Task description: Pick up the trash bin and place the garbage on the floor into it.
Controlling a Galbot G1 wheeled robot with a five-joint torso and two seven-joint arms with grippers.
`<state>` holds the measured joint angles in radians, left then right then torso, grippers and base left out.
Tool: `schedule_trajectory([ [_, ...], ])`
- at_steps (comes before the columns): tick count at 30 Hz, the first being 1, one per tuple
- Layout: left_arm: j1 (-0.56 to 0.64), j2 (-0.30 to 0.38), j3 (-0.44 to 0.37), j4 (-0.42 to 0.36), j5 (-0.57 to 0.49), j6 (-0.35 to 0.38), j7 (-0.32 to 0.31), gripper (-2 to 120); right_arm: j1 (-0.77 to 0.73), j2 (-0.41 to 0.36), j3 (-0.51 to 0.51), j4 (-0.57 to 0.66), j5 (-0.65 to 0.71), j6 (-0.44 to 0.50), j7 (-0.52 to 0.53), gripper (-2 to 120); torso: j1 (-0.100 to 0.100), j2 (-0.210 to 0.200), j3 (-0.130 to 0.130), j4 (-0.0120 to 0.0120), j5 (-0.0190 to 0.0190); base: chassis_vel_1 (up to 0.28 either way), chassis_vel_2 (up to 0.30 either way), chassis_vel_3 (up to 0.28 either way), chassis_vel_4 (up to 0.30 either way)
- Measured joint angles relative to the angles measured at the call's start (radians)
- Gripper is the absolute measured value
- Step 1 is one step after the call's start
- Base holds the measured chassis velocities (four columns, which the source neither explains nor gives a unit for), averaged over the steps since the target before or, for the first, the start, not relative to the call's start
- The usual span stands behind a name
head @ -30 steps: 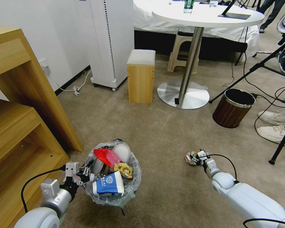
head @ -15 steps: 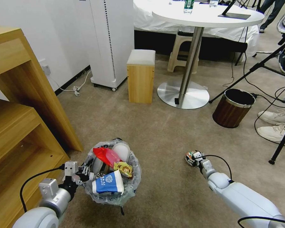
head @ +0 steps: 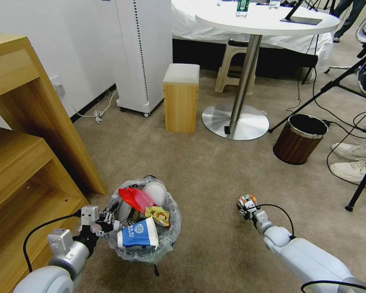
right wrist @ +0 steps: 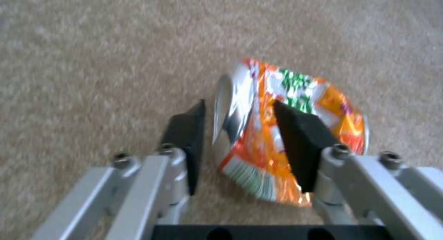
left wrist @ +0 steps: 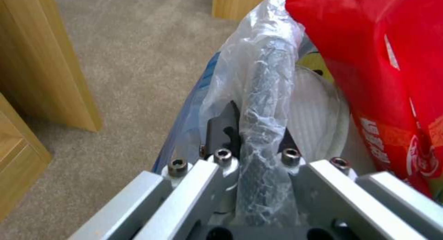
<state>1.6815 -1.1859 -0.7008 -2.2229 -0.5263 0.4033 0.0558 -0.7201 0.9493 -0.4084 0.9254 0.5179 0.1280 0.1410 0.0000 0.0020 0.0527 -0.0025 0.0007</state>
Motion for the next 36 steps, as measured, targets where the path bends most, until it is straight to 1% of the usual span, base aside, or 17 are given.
schedule_trajectory([
  [1,0.000,0.000,0.000,0.000,0.000,0.000,0.000,3,0.000,0.000,0.000,0.000,0.000,0.000,0.000,38,0.000,0.000,0.000,0.0000,0.0000,0.000,0.000,0.000,0.000],
  [4,0.000,0.000,0.000,0.000,0.000,-0.003,-0.001,3,-0.015,-0.001,0.007,-0.002,-0.004,0.002,0.000,28,0.000,0.000,0.000,0.0000,0.0000,0.000,0.000,0.000,0.000],
  [9,-0.002,0.000,0.001,0.002,-0.002,-0.004,-0.001,3,-0.033,-0.004,0.017,-0.014,-0.015,0.011,-0.004,22,0.000,0.000,0.000,0.0000,0.0000,0.000,0.000,0.000,0.000],
  [14,-0.001,-0.002,0.002,0.004,-0.002,-0.007,-0.001,3,-0.039,-0.002,0.021,-0.024,-0.020,0.020,-0.004,21,0.000,0.000,0.000,0.0000,0.0000,0.000,0.000,0.000,0.000],
  [15,0.000,-0.003,0.002,0.005,-0.001,-0.008,-0.001,3,-0.039,-0.002,0.022,-0.027,-0.022,0.023,-0.005,16,0.000,0.000,0.000,0.0001,0.0000,0.000,0.000,0.000,0.000],
  [16,0.000,-0.003,0.002,0.005,-0.001,-0.008,-0.001,3,-0.039,-0.002,0.022,-0.027,-0.022,0.023,-0.005,16,0.000,0.000,0.000,0.0001,0.0000,0.000,0.000,0.000,0.000],
  [19,0.002,-0.004,0.000,0.005,0.000,-0.010,-0.001,3,-0.046,-0.004,0.025,-0.021,-0.021,0.027,-0.009,8,0.000,0.000,0.000,0.0001,0.0001,0.000,0.000,0.000,0.000],
  [25,0.001,-0.006,-0.002,0.015,0.002,-0.012,-0.001,3,-0.070,-0.018,0.038,0.015,0.007,0.038,-0.023,7,0.000,0.000,0.000,0.0001,0.0003,0.000,0.000,0.000,0.000],
  [28,-0.004,-0.007,-0.001,0.029,0.006,-0.013,-0.002,3,-0.093,-0.043,0.054,0.077,0.030,0.042,-0.035,7,0.000,0.000,0.000,0.0000,0.0003,0.000,0.000,0.000,0.000],
  [29,-0.004,-0.007,-0.001,0.029,0.006,-0.013,-0.002,3,-0.093,-0.043,0.054,0.077,0.030,0.042,-0.035,7,0.000,0.000,0.000,0.0000,0.0003,0.000,0.000,0.000,0.000],
  [32,-0.012,-0.007,0.001,0.043,0.006,-0.013,-0.003,3,-0.123,-0.086,0.080,0.198,0.055,0.054,-0.046,7,0.000,0.000,0.000,-0.0001,0.0002,0.000,0.000,0.000,0.000],
  [33,-0.013,-0.006,0.001,0.047,0.006,-0.013,-0.004,3,-0.127,-0.095,0.087,0.226,0.058,0.064,-0.050,7,0.000,0.000,0.000,-0.0001,0.0002,0.000,0.000,0.000,0.000],
  [34,-0.013,-0.006,0.001,0.047,0.006,-0.013,-0.004,3,-0.127,-0.095,0.087,0.226,0.058,0.064,-0.050,7,0.000,0.000,0.000,-0.0001,0.0002,0.000,0.000,0.000,0.000],
  [35,-0.015,-0.003,0.001,0.053,0.006,-0.013,-0.005,3,-0.134,-0.117,0.102,0.285,0.064,0.097,-0.070,7,0.000,0.000,0.000,0.0000,0.0000,0.000,0.000,0.000,0.000],
  [36,-0.015,0.000,0.001,0.058,0.006,-0.012,-0.005,3,-0.139,-0.142,0.117,0.353,0.071,0.112,-0.083,7,0.000,0.000,0.000,0.0000,0.0003,0.000,0.000,0.000,0.000],
])
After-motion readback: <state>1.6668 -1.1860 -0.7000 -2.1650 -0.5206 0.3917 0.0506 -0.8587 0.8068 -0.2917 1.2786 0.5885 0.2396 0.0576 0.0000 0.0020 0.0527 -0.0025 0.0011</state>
